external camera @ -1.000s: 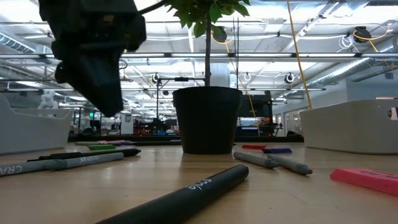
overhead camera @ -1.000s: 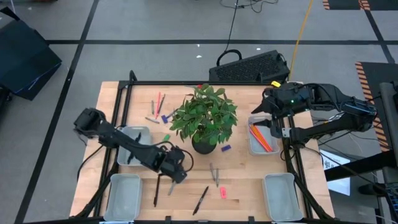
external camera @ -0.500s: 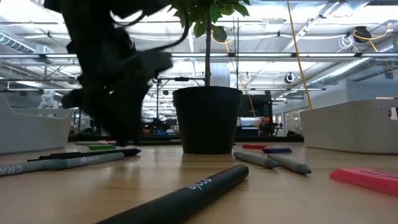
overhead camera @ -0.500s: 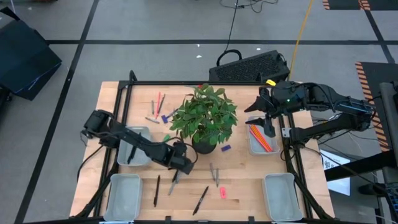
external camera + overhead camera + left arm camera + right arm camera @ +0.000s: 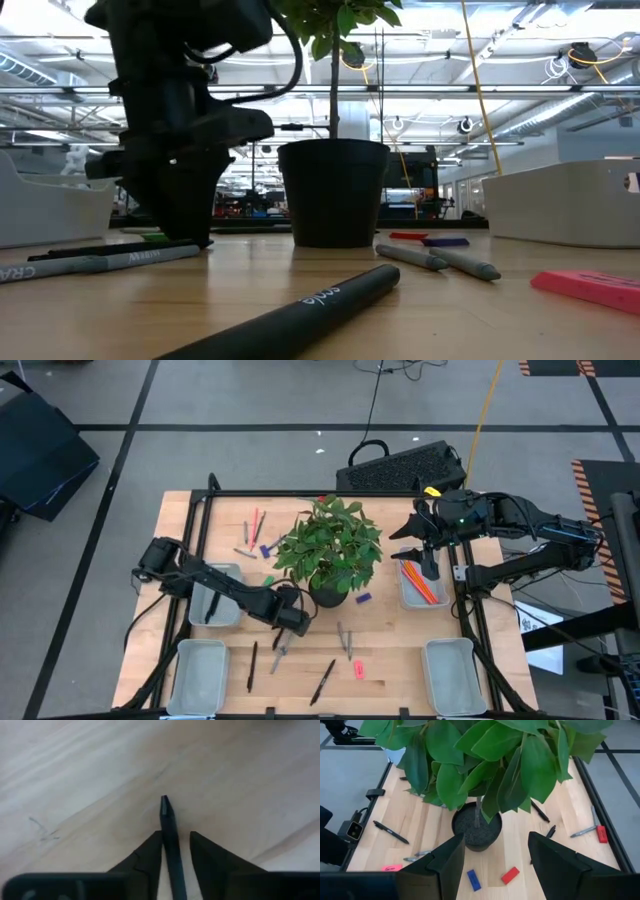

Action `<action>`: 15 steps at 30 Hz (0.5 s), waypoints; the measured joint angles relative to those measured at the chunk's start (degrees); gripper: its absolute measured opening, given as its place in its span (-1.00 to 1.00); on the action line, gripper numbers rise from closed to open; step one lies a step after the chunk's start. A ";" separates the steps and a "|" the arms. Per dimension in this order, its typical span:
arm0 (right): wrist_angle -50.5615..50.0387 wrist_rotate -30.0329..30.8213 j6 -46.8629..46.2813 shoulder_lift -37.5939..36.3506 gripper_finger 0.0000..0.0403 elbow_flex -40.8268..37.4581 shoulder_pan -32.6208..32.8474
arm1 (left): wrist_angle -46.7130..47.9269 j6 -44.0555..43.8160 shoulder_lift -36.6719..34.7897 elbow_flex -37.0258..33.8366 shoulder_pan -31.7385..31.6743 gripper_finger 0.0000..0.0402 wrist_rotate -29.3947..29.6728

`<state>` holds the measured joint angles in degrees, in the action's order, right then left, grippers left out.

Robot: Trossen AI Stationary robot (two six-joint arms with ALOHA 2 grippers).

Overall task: Sort crayons/erasers/pens/pencils in bins
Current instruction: Put the black pen into the top left gray bin

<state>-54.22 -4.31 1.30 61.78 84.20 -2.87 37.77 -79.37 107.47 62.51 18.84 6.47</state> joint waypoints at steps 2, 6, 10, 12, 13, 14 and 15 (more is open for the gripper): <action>-0.02 -0.01 0.07 -0.02 0.04 0.00 0.00 | 0.88 -0.54 0.05 -0.01 -0.25 -0.66 -0.19; -0.02 0.00 1.20 -0.02 0.04 0.00 0.00 | 1.60 -0.86 0.05 -0.03 -1.55 -0.90 -1.46; -0.01 -0.01 1.32 -0.02 0.04 0.00 0.00 | 1.82 -0.43 0.03 -0.03 -3.30 -0.88 -2.59; -0.02 -0.01 1.33 -0.02 0.04 0.00 0.00 | 2.08 0.36 -0.55 -0.09 -4.19 -0.82 -3.62; -0.02 -0.01 1.33 -0.02 0.04 0.00 0.00 | 2.14 0.71 -0.87 -0.10 -4.58 -0.80 -4.16; -0.02 -0.01 1.33 -0.02 0.04 0.00 0.00 | 2.32 0.79 -1.38 -0.13 -4.80 -0.80 -4.36; -0.02 -0.01 1.33 -0.02 0.04 0.00 0.00 | 3.20 0.81 -2.09 -0.27 -4.90 -0.80 -4.23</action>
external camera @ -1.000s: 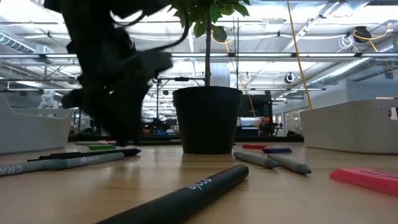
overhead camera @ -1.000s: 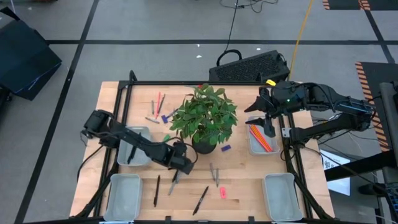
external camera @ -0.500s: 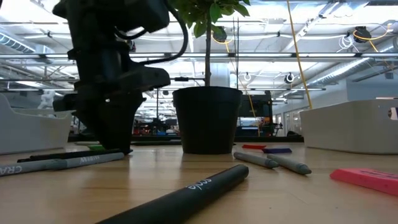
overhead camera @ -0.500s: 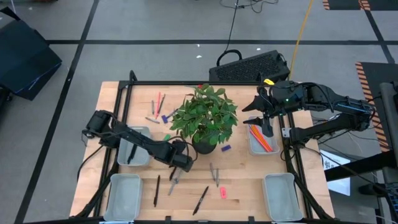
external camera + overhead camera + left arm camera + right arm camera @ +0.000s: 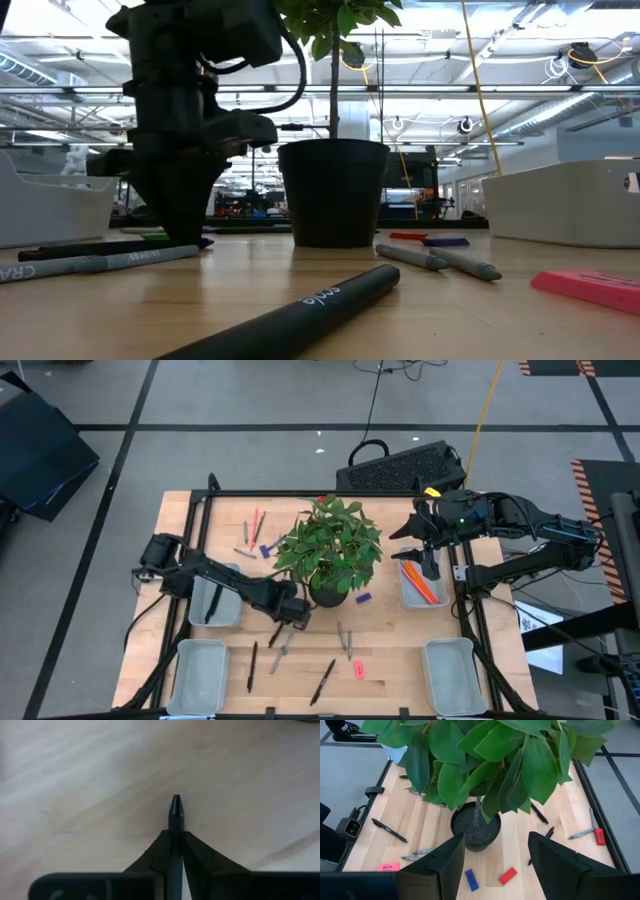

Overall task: Sort crayons/erasers/pens/pencils in bins
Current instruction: Put the black pen into the top left gray bin

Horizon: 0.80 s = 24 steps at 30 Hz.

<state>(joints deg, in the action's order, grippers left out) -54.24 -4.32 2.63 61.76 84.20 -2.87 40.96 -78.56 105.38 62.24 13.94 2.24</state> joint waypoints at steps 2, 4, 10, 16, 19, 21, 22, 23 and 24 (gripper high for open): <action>0.00 0.00 0.00 0.00 0.04 0.00 0.00 | 3.19 0.03 -1.75 -0.44 -0.21 -0.82 0.80; -0.02 0.00 0.00 0.00 0.04 0.00 0.00 | 6.91 -0.46 -4.32 -0.63 -0.27 -0.86 0.95; -0.20 -0.20 0.01 0.00 0.04 0.00 0.00 | 20.49 -2.85 -17.92 -0.43 0.76 -0.86 3.94; 0.12 -0.11 4.49 0.00 0.04 0.00 -0.02 | 34.35 -8.07 -30.58 -0.18 0.70 -0.83 11.37; 0.66 -0.13 3.23 0.00 0.04 0.00 -0.02 | 43.86 -10.74 -33.30 -0.16 0.67 -0.82 13.60; 0.88 -0.17 1.62 0.00 0.04 0.00 -0.02 | 47.14 -11.55 -33.76 -0.16 0.65 -0.82 14.21; 1.08 -0.17 0.88 0.00 0.04 0.00 -0.02 | 47.37 -11.59 -33.77 -0.28 0.65 -0.82 14.36; 1.15 -0.17 0.21 0.00 0.04 0.00 -0.02 | 47.06 -11.61 -33.78 -0.76 0.65 -0.82 14.37; 1.27 -0.17 -0.50 0.00 0.04 0.00 -0.02 | 46.46 -11.66 -33.77 -1.53 0.66 -0.82 14.37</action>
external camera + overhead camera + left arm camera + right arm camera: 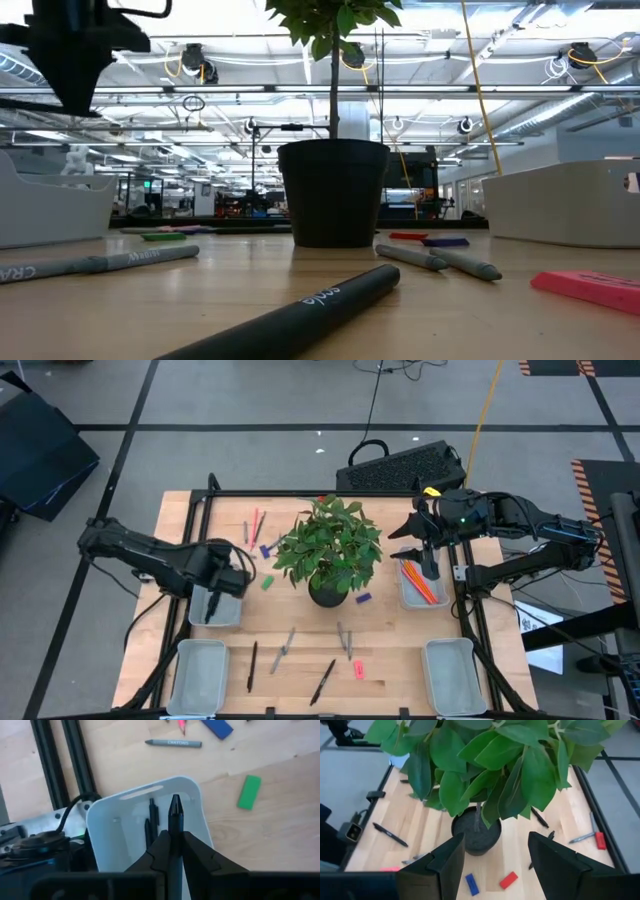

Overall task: Sort crayons/erasers/pens/pencils in bins
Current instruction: Put the black pen into the top left gray bin

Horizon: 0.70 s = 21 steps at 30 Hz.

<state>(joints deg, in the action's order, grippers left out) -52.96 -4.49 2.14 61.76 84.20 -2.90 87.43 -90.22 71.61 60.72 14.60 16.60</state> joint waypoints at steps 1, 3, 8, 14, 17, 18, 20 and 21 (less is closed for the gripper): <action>0.17 0.00 -0.73 0.00 0.04 0.00 0.00 | -1.21 -0.27 -0.02 -1.20 0.04 -0.82 -0.01; 0.29 -0.02 -1.85 0.00 0.04 0.00 0.00 | -4.58 -0.99 -0.06 -4.59 0.10 -0.82 0.00; 0.47 -0.04 -3.39 0.00 0.04 0.00 0.00 | -11.88 -0.17 -0.07 -13.77 0.07 -0.82 -1.67; 2.79 1.48 -2.82 0.00 0.04 0.00 0.00 | -19.90 0.20 -0.07 -19.67 0.17 -0.81 -7.20; 4.13 4.43 -2.92 0.00 0.06 0.00 0.00 | -20.58 1.40 -0.07 -19.84 0.12 -0.74 -8.24; 4.36 4.62 -2.65 0.00 0.07 0.00 -0.01 | -20.51 2.03 -0.11 -19.60 -0.01 -0.68 -8.77; 5.04 4.65 -2.54 0.00 0.08 0.00 -0.02 | -20.55 3.60 -0.85 -18.81 -0.26 -0.52 -10.39; 5.26 4.65 -2.81 0.00 0.09 0.00 -0.02 | -20.37 4.33 -1.41 -18.23 -0.45 -0.44 -11.17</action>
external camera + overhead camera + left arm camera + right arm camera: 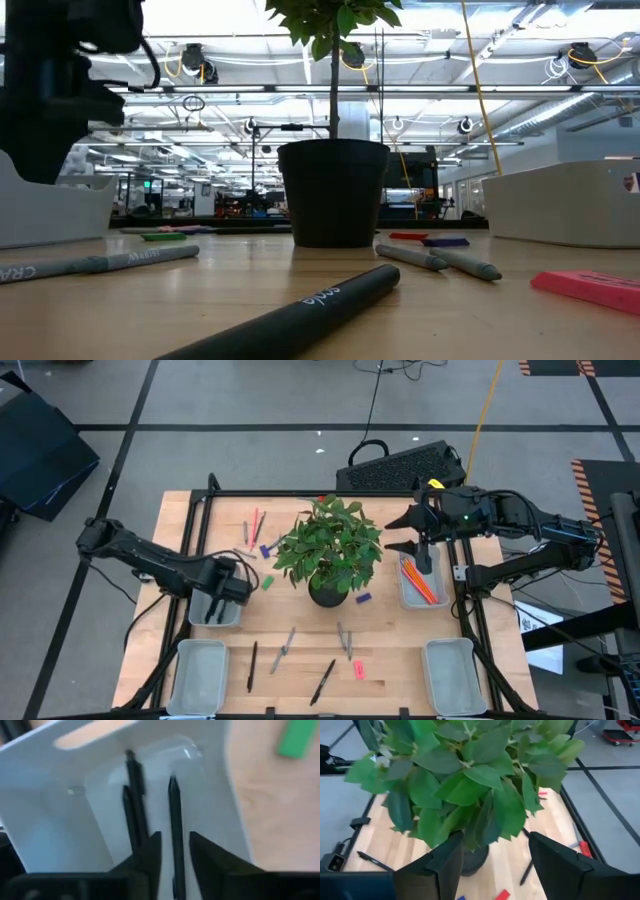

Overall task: Sort crayons/erasers/pens/pencils in bins
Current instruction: Put the black pen into the top left gray bin

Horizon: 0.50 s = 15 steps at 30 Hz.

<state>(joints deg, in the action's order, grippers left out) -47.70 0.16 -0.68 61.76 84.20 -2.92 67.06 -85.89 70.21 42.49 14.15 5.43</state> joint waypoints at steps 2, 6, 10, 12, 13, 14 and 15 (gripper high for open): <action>-0.13 -0.04 -0.12 -0.02 0.09 0.00 -0.13 | 0.47 2.83 -1.45 1.53 -0.38 -0.26 -0.84; -0.51 0.03 -0.04 0.00 0.07 0.00 -0.50 | 0.57 9.56 -5.13 6.38 -1.60 0.02 2.87; -0.07 -0.19 1.63 0.00 0.06 0.00 -0.46 | -5.36 18.64 -7.78 10.64 -5.44 0.11 12.51; 0.44 -0.17 1.65 0.04 0.06 0.00 -0.46 | -10.36 25.34 -8.01 11.09 -9.40 0.11 13.36; 1.14 -0.17 1.67 0.15 0.06 0.00 -0.48 | -13.32 29.34 -7.84 11.06 -11.76 0.10 12.88; 1.99 -0.16 1.80 0.21 0.06 0.00 -0.48 | -16.51 33.77 -7.35 10.80 -14.12 0.08 11.59; 2.81 -0.17 2.10 0.24 0.06 0.00 -0.48 | -19.59 38.56 -6.68 10.32 -16.56 0.06 9.67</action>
<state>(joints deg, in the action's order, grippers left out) -44.89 -0.01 1.43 62.00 84.20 -3.40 47.47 -47.33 63.52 52.80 -2.42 15.10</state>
